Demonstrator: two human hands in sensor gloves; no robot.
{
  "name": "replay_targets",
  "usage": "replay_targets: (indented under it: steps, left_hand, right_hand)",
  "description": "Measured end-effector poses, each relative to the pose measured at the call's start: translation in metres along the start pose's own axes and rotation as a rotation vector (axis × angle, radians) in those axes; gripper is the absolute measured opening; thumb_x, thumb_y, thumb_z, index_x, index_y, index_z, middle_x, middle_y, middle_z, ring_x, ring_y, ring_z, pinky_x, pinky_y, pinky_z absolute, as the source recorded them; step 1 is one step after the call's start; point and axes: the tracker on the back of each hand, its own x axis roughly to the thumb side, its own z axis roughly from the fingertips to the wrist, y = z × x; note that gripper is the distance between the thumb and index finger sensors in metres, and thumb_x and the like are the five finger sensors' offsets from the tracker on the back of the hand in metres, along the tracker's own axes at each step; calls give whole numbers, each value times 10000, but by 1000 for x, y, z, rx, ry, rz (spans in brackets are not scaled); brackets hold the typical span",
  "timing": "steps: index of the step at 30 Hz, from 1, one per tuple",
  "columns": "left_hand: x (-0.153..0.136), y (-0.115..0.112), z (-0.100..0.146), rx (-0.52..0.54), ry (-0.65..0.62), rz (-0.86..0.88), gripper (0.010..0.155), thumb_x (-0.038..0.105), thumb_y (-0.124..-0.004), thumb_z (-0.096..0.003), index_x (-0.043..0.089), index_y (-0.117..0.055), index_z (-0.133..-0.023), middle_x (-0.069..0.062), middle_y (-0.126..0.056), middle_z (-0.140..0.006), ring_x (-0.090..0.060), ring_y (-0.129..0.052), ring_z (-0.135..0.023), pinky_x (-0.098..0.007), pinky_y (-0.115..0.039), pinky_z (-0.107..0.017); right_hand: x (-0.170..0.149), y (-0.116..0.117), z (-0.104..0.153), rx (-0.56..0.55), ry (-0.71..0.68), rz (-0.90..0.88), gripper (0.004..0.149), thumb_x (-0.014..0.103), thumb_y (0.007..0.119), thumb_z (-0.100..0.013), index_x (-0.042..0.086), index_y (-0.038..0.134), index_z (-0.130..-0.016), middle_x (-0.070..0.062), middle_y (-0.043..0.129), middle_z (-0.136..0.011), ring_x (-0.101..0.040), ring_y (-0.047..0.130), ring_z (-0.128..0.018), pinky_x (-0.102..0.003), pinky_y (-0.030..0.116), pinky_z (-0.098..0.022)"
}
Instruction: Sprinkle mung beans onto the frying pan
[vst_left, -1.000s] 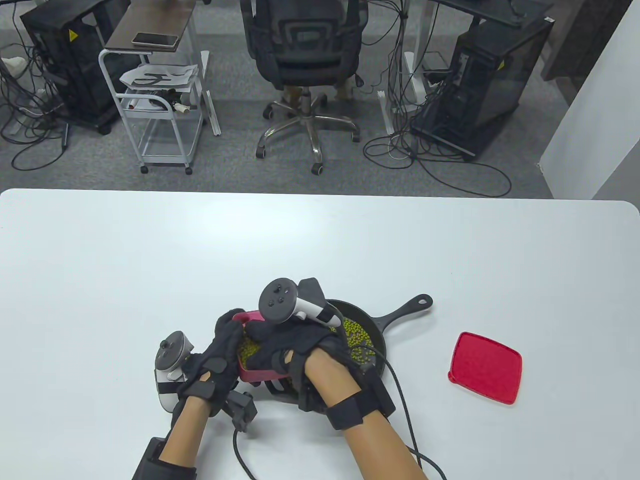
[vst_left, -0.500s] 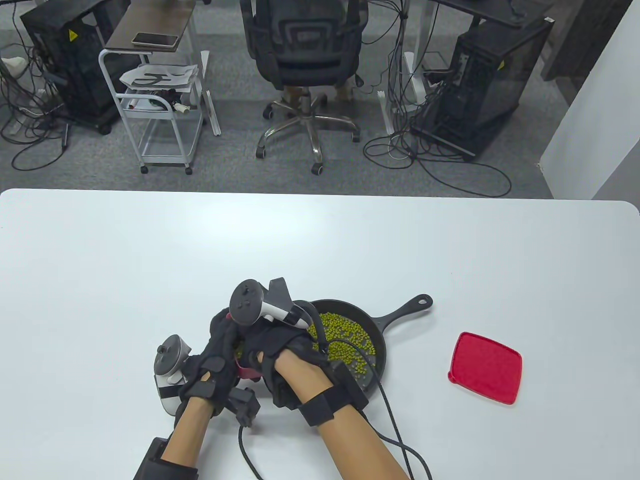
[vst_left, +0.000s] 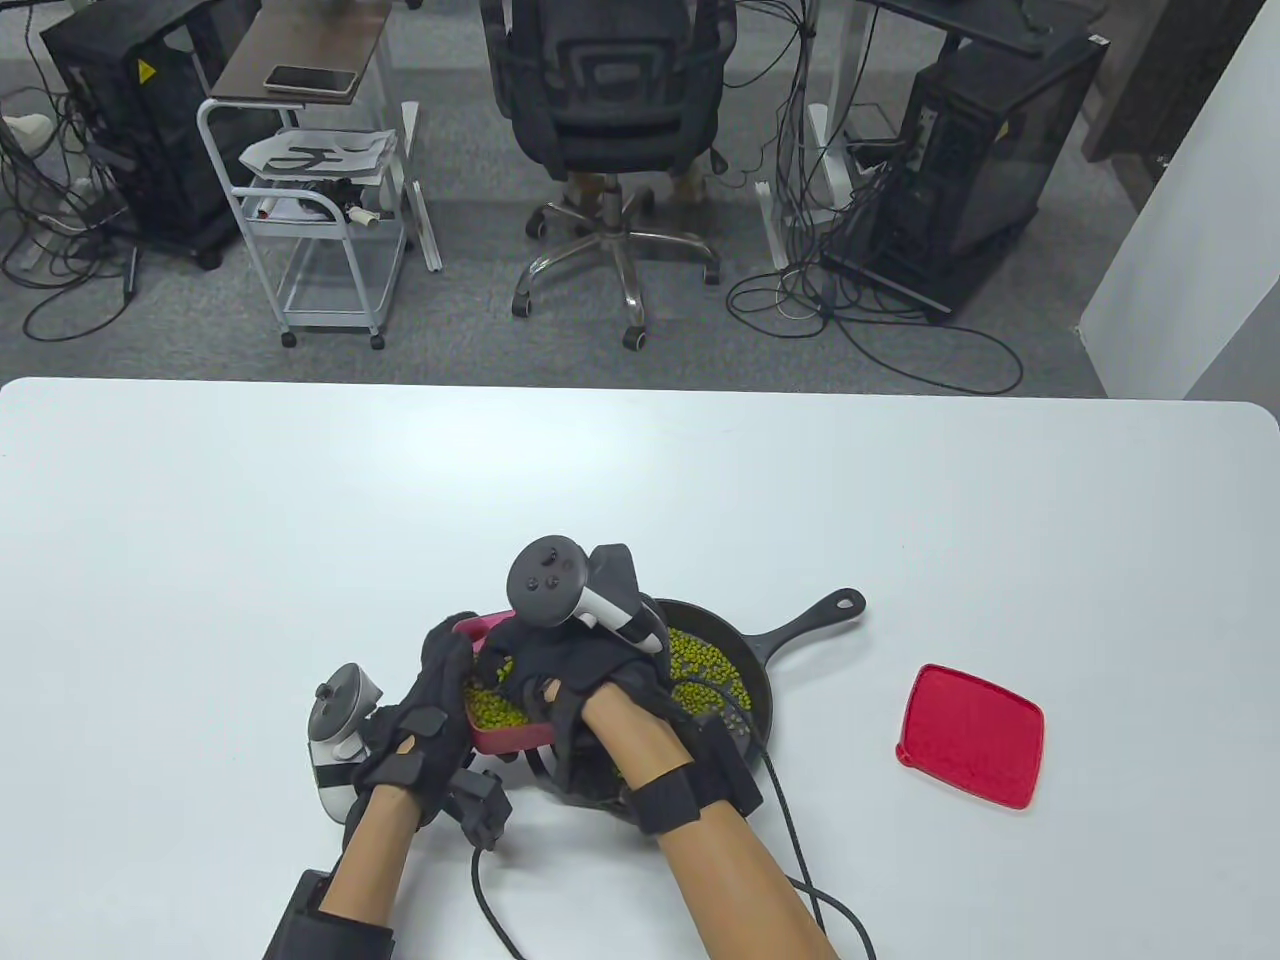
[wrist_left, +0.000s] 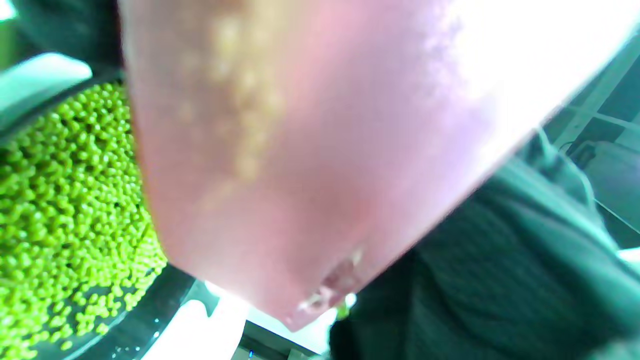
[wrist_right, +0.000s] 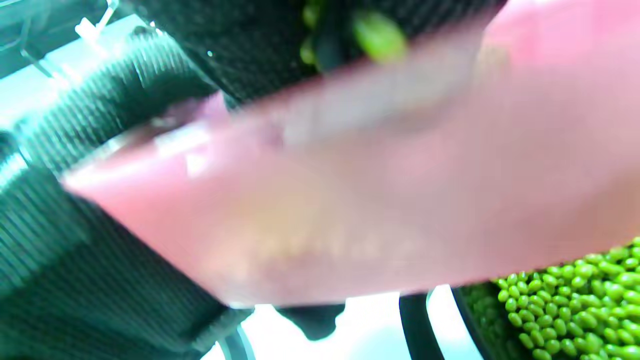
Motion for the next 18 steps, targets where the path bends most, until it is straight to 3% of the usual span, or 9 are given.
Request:
replay_targets:
  steps: [10, 18]
  left_hand:
    - [3, 12, 1, 34, 9, 5, 724, 714, -518, -498, 354, -286, -1082, -211, -473, -1056, -396, -874, -598, -423, -884, -307]
    - [4, 17, 1, 38, 18, 17, 725, 714, -516, -500, 350, -286, -1084, -213, -475, -1054, -394, -876, -597, -420, -885, -305]
  right_hand:
    - [-35, -46, 20, -120, 59, -93, 377, 128, 971, -448, 193, 874, -806, -125, 869, -874, -400, 968, -549, -279, 943, -270]
    - [-81, -33, 6, -132, 173, -112, 378, 130, 949, -463, 207, 853, -820, -127, 838, -893, -409, 944, -598, -295, 941, -313]
